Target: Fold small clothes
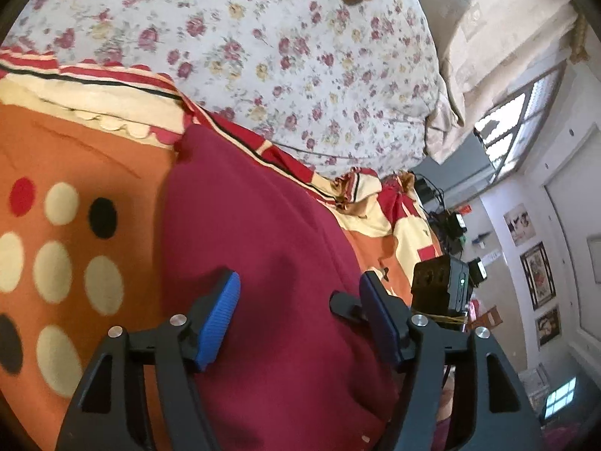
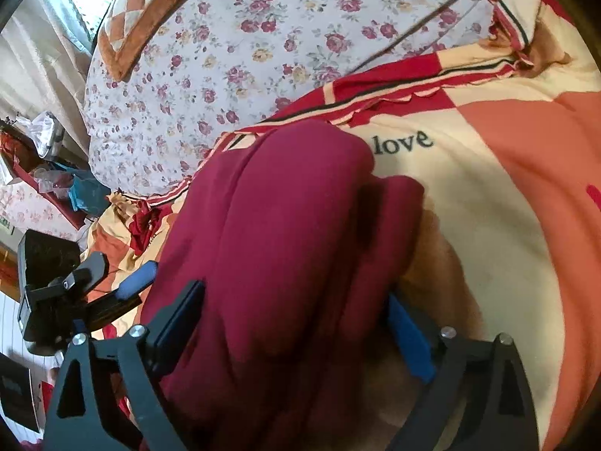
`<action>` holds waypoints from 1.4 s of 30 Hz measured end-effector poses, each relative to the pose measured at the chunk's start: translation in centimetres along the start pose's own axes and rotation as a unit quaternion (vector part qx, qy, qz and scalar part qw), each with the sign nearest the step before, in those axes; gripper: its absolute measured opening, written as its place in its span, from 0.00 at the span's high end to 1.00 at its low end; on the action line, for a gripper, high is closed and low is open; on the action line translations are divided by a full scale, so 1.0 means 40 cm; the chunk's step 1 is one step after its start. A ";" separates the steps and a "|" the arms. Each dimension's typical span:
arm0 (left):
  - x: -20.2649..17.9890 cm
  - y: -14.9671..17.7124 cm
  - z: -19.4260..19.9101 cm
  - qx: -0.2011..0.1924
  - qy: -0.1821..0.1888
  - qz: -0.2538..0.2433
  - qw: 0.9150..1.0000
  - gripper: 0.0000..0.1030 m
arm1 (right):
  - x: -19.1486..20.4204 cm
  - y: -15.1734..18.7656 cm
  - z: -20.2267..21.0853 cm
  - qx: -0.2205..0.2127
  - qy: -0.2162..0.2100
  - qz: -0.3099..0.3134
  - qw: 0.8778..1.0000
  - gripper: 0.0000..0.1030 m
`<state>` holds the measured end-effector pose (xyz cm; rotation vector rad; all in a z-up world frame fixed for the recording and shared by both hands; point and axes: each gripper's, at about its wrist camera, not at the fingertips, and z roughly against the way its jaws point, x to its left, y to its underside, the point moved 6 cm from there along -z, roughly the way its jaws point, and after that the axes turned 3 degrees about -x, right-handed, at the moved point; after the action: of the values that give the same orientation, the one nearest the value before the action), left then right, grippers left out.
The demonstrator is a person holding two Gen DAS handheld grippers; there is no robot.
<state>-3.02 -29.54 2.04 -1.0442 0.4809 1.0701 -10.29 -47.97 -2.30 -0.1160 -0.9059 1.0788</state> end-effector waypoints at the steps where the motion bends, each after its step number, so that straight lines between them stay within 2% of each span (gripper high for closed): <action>1: 0.002 -0.002 -0.007 0.006 0.005 0.001 1.000 0.53 | 0.001 0.001 -0.001 -0.002 0.000 0.003 1.000 0.05; 4: 0.015 -0.017 -0.029 0.018 0.032 0.033 0.999 0.46 | 0.004 0.004 -0.002 -0.007 0.000 0.013 1.000 0.05; 7: 0.019 -0.024 -0.040 0.025 0.044 0.049 0.998 0.45 | 0.008 0.007 -0.002 -0.011 0.002 0.023 1.000 0.05; 11: 0.013 -0.037 -0.017 0.027 0.042 0.063 0.997 0.46 | 0.007 0.005 0.001 -0.008 -0.001 0.019 1.000 0.05; 14: 0.013 -0.044 0.023 0.020 0.010 0.052 0.998 0.45 | 0.006 0.006 0.001 -0.008 0.000 0.021 1.000 0.05; 18: 0.045 -0.038 0.052 0.027 -0.076 0.013 0.997 0.45 | 0.004 0.006 0.001 -0.008 0.000 0.021 1.000 0.05; 19: 0.055 -0.035 0.049 0.029 -0.086 0.010 0.996 0.45 | 0.004 0.006 0.002 -0.008 -0.001 0.021 1.000 0.05; 23: 0.084 -0.007 -0.010 0.062 -0.083 0.031 0.994 0.45 | 0.004 0.006 0.001 -0.008 0.000 0.021 1.000 0.05; 25: 0.092 -0.004 -0.033 0.059 -0.105 0.019 0.993 0.45 | 0.004 0.006 0.001 -0.007 0.000 0.021 1.000 0.05; 28: 0.107 0.003 -0.052 0.057 -0.106 0.034 0.992 0.45 | 0.005 0.009 0.001 -0.006 0.001 0.024 1.000 0.05; 30: 0.114 0.006 -0.050 0.054 -0.107 0.038 0.992 0.54 | 0.012 0.011 0.003 -0.004 0.003 0.034 0.999 0.12; 32: 0.107 0.006 -0.039 0.052 -0.113 0.028 0.992 0.68 | 0.034 0.010 0.012 -0.006 0.004 0.056 0.998 0.31; 35: 0.078 0.008 -0.008 0.044 -0.114 0.018 0.992 0.78 | 0.068 0.011 0.027 -0.005 0.013 0.077 0.997 0.42; 38: 0.047 0.010 0.031 0.037 -0.113 0.011 0.993 0.79 | 0.109 0.010 0.053 -0.002 0.001 0.085 0.996 0.48; 42: 0.018 0.028 0.127 0.030 -0.118 0.009 0.993 0.79 | 0.184 0.040 0.088 0.019 -0.031 0.097 0.995 0.48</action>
<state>-4.43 -24.65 3.36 -0.8488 0.3304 1.1714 -12.64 -42.47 3.45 -0.1418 -0.9446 1.2845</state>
